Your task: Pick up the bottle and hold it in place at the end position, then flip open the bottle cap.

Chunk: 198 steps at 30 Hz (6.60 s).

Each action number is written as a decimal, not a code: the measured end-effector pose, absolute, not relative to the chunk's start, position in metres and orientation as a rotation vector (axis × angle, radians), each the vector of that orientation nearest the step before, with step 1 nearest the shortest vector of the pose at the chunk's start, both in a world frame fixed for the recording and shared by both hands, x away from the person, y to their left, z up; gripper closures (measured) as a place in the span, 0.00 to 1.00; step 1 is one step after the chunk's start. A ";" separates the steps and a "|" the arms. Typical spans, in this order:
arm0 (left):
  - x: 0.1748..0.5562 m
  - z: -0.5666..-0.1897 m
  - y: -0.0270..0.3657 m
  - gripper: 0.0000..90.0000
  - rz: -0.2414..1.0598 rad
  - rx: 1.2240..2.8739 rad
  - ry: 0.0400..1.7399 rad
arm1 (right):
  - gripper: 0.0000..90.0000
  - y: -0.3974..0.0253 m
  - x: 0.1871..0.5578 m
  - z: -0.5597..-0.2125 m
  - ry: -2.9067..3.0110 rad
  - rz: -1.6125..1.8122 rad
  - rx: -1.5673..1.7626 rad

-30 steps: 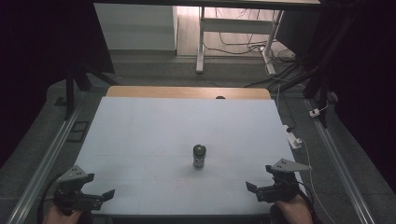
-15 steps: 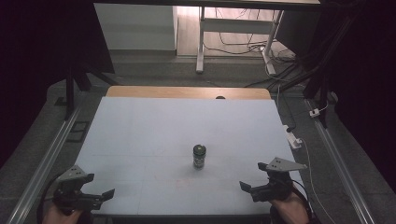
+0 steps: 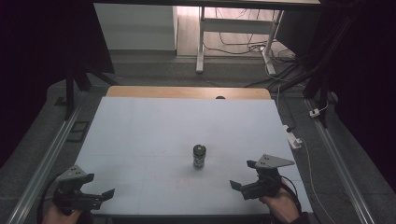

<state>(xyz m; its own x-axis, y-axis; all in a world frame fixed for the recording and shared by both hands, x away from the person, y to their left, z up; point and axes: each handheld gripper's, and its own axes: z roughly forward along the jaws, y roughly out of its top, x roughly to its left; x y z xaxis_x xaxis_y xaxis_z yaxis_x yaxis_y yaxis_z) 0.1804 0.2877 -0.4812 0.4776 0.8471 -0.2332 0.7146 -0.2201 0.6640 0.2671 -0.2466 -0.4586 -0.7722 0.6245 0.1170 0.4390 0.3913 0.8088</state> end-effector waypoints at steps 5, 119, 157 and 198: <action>0.180 -0.481 0.288 0.00 0.228 1.990 1.292 | 0.00 -0.235 0.272 -0.463 2.494 1.293 0.915; 0.181 -0.482 0.289 0.00 0.212 1.990 1.281 | 0.59 -0.123 0.375 -0.478 2.598 1.238 0.695; 0.182 -0.482 0.289 0.00 0.197 1.989 1.280 | 0.59 -0.083 0.427 -0.498 2.582 1.130 0.673; 0.190 -0.476 0.282 0.00 0.231 1.992 1.194 | 0.59 -0.084 0.430 -0.509 2.581 1.138 0.679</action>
